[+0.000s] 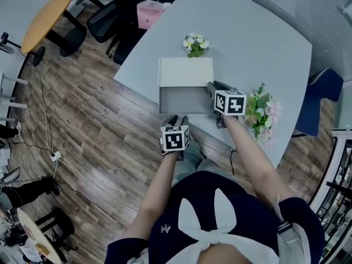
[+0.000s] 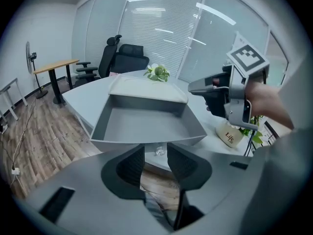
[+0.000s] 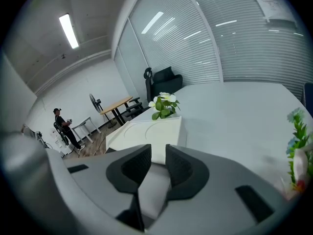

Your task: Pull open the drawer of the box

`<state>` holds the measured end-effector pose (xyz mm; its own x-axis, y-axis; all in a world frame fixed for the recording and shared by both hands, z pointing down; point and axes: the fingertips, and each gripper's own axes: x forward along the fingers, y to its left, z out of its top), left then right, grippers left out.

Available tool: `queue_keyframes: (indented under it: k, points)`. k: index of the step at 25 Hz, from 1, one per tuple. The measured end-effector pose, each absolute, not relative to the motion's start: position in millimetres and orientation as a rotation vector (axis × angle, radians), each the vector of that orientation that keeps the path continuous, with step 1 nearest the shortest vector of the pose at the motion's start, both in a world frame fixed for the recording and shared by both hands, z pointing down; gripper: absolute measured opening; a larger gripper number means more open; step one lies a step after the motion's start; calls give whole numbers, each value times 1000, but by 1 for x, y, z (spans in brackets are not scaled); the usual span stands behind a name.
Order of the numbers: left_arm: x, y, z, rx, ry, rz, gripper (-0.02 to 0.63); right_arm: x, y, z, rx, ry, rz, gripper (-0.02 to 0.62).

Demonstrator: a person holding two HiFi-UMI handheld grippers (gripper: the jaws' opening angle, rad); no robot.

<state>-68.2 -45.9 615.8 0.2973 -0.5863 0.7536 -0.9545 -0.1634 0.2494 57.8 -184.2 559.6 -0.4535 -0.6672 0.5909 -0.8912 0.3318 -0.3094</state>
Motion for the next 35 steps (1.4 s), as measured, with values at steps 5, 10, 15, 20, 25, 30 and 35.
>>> queue_keyframes:
  k: [5,10,15,20,25,30,35]
  points:
    - [-72,-47,594,1877,-1421,587,147,53,-156,546,1340,-2311,852,74]
    - [-71,-49,571,1921,-1500,520,92,46,-124,537,1296,-2354,793,41]
    - [-64,-44,546,1970,-1490,412,37,33,-93,526,1191,-2405,773,8]
    - [-57,-39,520,2027,-1524,351,23,23,-67,510,1100,-2455,766,5]
    - [-50,-28,503,2069,-1544,342,23,20,-45,498,1074,-2468,669,3]
    - [-43,-20,492,2095,-1522,311,23,21,-31,488,1060,-2485,600,3]
    - [-35,-11,485,2122,-1523,316,23,27,-21,482,1052,-2496,584,3]
